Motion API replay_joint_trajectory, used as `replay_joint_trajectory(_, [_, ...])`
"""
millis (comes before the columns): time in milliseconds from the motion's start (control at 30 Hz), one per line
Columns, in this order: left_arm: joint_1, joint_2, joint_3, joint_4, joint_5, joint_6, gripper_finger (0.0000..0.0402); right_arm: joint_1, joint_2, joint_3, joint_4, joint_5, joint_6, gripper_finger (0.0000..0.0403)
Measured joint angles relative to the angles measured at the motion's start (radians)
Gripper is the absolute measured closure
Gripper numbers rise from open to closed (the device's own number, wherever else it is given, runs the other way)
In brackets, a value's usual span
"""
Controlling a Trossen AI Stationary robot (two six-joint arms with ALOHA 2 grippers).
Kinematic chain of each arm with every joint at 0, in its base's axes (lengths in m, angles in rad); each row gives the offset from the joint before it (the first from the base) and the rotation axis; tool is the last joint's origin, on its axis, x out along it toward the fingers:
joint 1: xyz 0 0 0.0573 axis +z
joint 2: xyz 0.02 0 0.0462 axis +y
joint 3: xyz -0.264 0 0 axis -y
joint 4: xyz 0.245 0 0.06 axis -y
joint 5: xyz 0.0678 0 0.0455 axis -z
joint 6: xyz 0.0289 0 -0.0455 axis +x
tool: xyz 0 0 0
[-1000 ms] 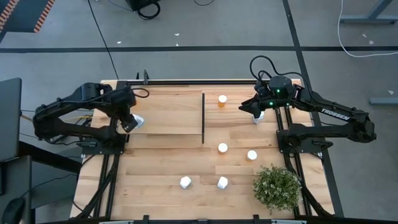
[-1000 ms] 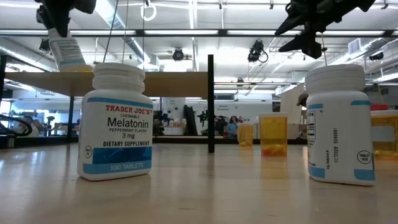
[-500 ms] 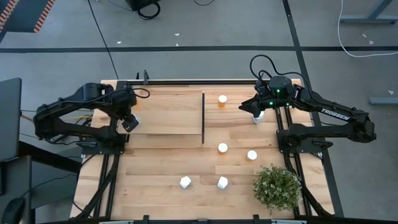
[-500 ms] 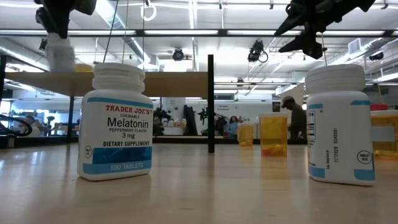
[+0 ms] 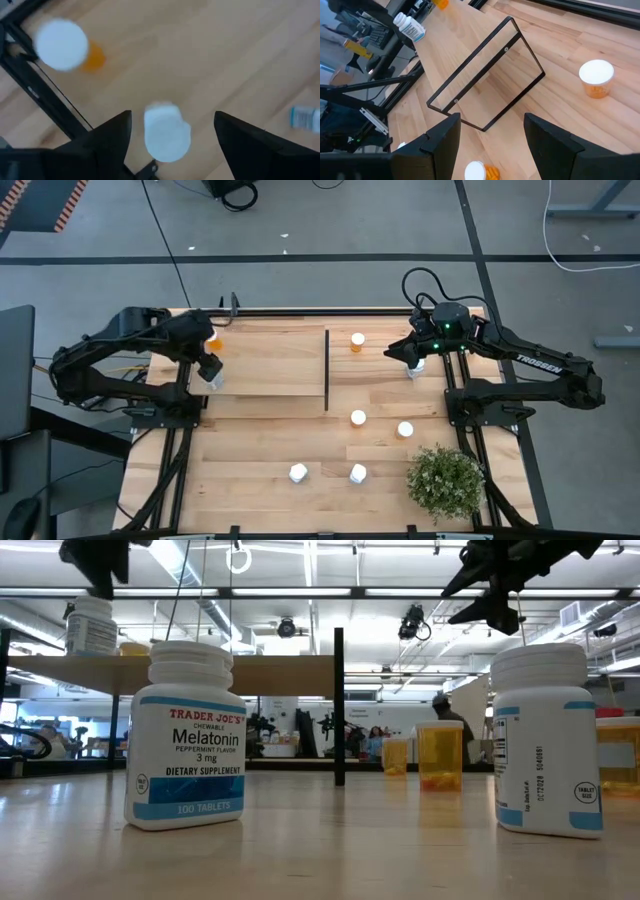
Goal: Pick and place medicine bottles onto shelf by color
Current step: Put the white pill bottle on the shelf
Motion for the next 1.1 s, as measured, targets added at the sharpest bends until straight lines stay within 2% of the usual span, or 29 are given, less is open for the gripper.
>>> replay_joint_trajectory(133, [-0.005, 0.000, 0.102, 0.004, -0.006, -0.054, 0.0133, 0.000, 0.000, 0.000, 0.000, -0.001, 0.000, 0.0177])
replay_joint_trajectory(267, [-0.075, 0.012, 0.161, 0.006, 0.038, -0.118, 0.0160, 0.000, 0.000, 0.000, 0.000, -0.001, 0.000, 0.0177])
replay_joint_trajectory(500, [-0.232, 0.039, 0.046, 0.001, 0.149, -0.200, 0.0244, 0.000, 0.000, 0.000, 0.000, -0.001, -0.003, 0.0177])
replay_joint_trajectory(600, [-0.281, 0.060, 0.002, 0.002, 0.151, -0.229, 0.0286, 0.000, 0.000, 0.000, 0.000, -0.001, -0.003, 0.0177])
replay_joint_trajectory(900, [-0.297, 0.114, -0.047, -0.001, 0.139, -0.192, 0.0379, 0.000, 0.000, 0.000, 0.000, -0.001, -0.019, 0.0177])
replay_joint_trajectory(1100, [-0.291, 0.117, -0.097, -0.001, 0.139, -0.192, 0.0397, 0.000, 0.000, 0.000, 0.000, -0.001, -0.019, 0.0177])
